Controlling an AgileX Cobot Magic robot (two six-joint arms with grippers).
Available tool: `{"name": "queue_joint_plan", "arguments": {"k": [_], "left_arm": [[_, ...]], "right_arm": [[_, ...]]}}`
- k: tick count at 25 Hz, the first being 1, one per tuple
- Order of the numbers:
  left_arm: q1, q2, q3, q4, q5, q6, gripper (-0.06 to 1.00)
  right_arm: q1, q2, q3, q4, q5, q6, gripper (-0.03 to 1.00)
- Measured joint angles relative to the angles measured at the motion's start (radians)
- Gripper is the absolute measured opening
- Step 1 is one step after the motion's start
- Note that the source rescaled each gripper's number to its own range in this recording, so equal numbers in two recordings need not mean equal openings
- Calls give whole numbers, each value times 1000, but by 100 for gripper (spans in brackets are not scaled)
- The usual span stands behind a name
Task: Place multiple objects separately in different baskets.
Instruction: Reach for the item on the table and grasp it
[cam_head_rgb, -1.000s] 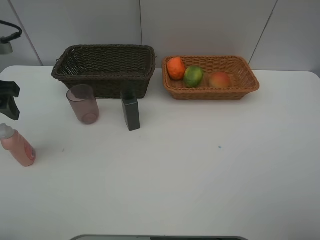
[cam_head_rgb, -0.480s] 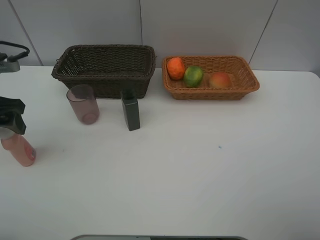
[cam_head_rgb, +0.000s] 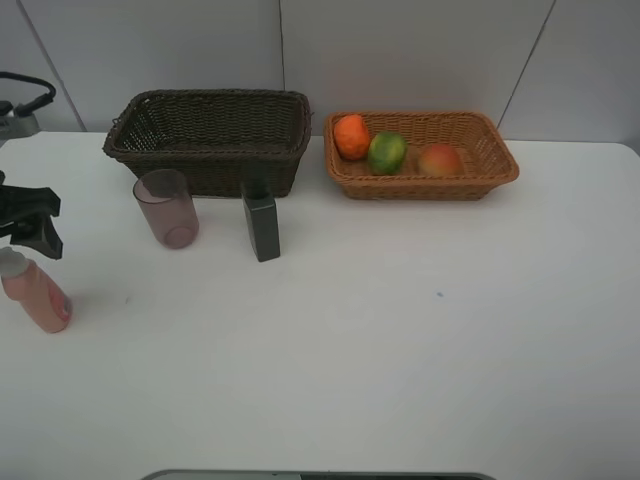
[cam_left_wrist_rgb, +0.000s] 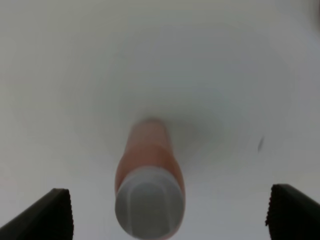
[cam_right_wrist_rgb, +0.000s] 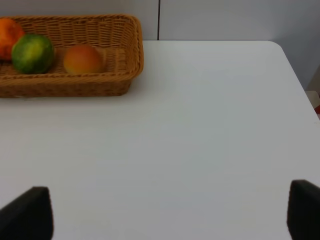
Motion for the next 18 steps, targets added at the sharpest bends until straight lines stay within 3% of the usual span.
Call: {"name": "queue_joint_plan", "arguments": {"k": [9,18], "left_arm": [[0,160,0,-33,-118,-4,99],[0,262,0,-23,-135,-4,98]], "right_arm": [[0,0,0,0,0,0,96],[0,0,0,0,0,0,96]]}}
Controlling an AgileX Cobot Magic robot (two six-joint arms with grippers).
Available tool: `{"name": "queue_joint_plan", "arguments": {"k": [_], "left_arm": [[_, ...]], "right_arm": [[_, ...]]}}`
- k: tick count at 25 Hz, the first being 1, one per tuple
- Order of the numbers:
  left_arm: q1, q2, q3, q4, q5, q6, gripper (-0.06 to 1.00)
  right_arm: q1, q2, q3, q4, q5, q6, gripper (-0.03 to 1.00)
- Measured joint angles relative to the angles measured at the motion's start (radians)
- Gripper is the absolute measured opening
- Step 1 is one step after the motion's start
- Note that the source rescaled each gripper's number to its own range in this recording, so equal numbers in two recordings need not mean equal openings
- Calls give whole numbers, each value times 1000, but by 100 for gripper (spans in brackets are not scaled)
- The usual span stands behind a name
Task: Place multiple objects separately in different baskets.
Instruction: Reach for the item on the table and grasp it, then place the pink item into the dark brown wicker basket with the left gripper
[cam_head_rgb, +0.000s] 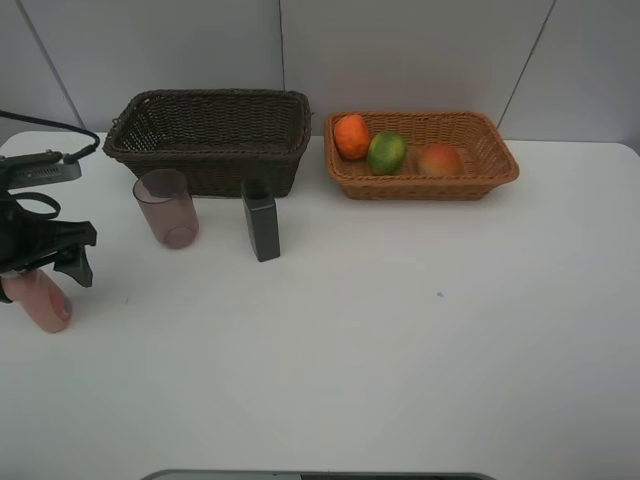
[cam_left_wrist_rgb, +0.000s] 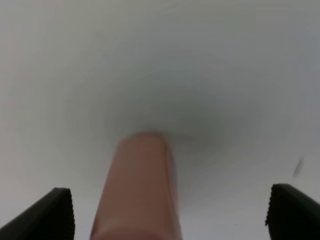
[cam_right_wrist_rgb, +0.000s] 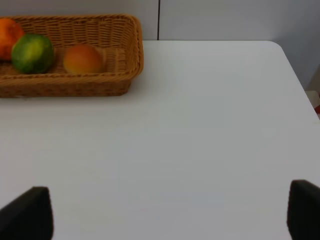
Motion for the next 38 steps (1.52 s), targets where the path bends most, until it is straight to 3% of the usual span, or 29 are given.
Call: {"name": "queue_joint_plan", "arguments": {"k": [2,4,5,8,28,38], "left_arm": [[0,11,0,16,-3,0,95],[0,16,0,23,-10,0,84],[0,16,0,23,-14,0,75],[2,16,0,26,-27,0,37],[3,-4,-7,26,-55,-2,38],[3,-93,-191,26,119,-3,38]], "right_arm": [[0,0,0,0,0,0,96],[0,0,0,0,0,0,96],[0,0,0,0,0,0,96],[0,0,0,0,0,0,96],[0,0,0,0,0,1,96],[0,0,0,0,0,3,96]]}}
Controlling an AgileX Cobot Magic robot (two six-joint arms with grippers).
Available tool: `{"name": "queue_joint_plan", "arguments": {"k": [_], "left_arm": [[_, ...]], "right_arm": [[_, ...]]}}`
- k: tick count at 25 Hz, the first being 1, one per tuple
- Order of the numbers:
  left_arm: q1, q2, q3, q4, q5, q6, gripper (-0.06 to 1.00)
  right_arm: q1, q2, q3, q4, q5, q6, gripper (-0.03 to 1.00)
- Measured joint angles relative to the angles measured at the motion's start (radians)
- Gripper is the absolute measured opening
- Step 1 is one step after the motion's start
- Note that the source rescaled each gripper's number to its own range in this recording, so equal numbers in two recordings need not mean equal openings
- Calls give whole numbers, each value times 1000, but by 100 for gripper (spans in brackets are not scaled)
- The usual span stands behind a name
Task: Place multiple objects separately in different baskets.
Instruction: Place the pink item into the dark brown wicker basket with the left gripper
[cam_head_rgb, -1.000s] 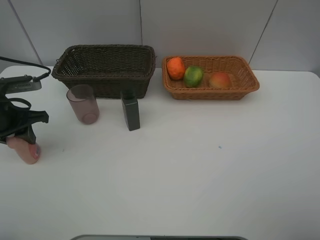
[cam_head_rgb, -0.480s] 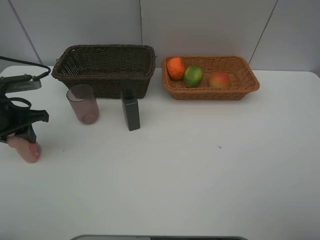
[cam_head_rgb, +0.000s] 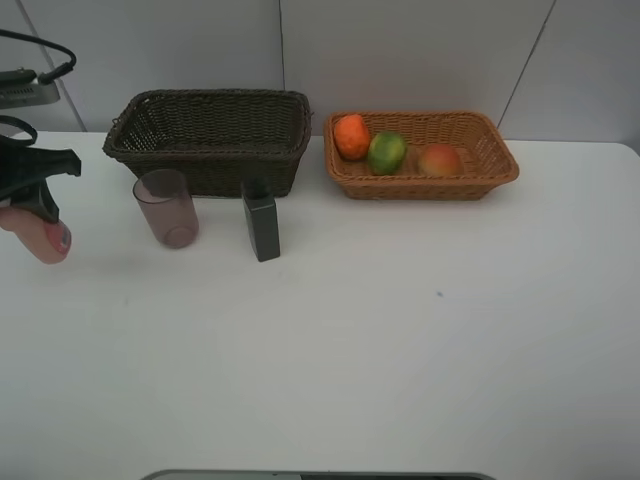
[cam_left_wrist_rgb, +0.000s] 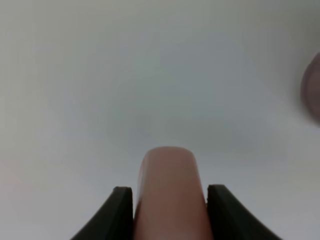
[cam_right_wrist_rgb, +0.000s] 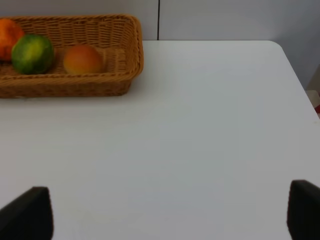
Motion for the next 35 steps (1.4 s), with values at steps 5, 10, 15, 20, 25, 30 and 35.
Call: {"name": "queue_joint_plan", "arguments": {"k": [5,10,15,20,25,30,35], "left_arm": [[0,1,-123,0,68,31,38],[-17,56,-303,-9,149,84,38],[-88,189,-504,-11,183,110,38],[-170,341,-694,-13,183,132,38],[-224,456,-817,7,132,133,38],[-227,538,-865,11,74,133,38],[-224,612,-865,11,-19,133,38]], "right_arm": [[0,0,0,0,0,0,96],[0,0,0,0,0,0,96],[0,0,0,0,0,0,96],[0,0,0,0,0,0,96],[0,0,0,0,0,0,96],[0,0,0,0,0,0,96],[0,0,0,0,0,0,96]]}}
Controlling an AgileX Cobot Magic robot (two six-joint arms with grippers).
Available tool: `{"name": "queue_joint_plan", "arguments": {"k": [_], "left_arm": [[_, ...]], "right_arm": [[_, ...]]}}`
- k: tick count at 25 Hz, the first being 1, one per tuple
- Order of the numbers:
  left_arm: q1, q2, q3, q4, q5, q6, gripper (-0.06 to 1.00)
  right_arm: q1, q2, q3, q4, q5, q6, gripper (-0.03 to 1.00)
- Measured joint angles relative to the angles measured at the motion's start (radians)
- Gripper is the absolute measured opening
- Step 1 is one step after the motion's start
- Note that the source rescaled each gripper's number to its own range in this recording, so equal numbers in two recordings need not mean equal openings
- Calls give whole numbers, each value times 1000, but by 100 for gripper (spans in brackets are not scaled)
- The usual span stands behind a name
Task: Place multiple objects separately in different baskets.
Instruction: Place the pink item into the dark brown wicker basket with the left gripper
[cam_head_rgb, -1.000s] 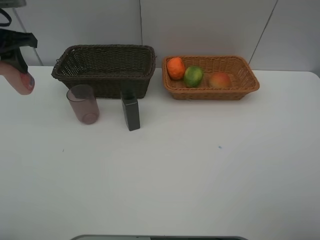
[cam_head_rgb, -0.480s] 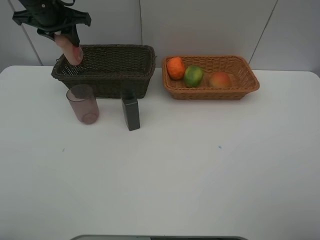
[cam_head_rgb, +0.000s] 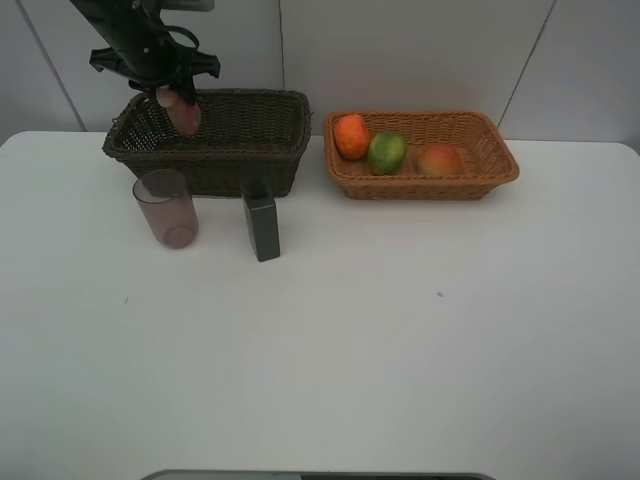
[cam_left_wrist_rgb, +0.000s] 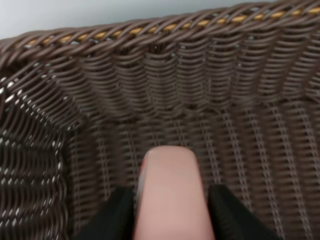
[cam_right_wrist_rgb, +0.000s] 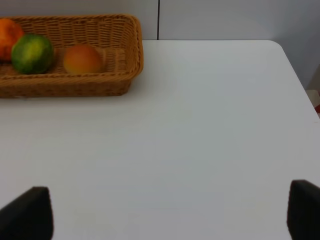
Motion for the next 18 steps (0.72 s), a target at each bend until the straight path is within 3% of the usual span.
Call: {"name": "queue_joint_plan", "arguments": {"k": [6,14,16,18], "left_arm": [[0,77,0,-3,-105,0,38],[0,116,0,-13,-145,0,39],[0,116,0,-21,-148,0,55],[0,116,0,-38,-148,0,83]], "right_arm": [[0,0,0,0,0,0,96],[0,0,0,0,0,0,96],[0,0,0,0,0,0,96],[0,0,0,-1,0,0,96]]}}
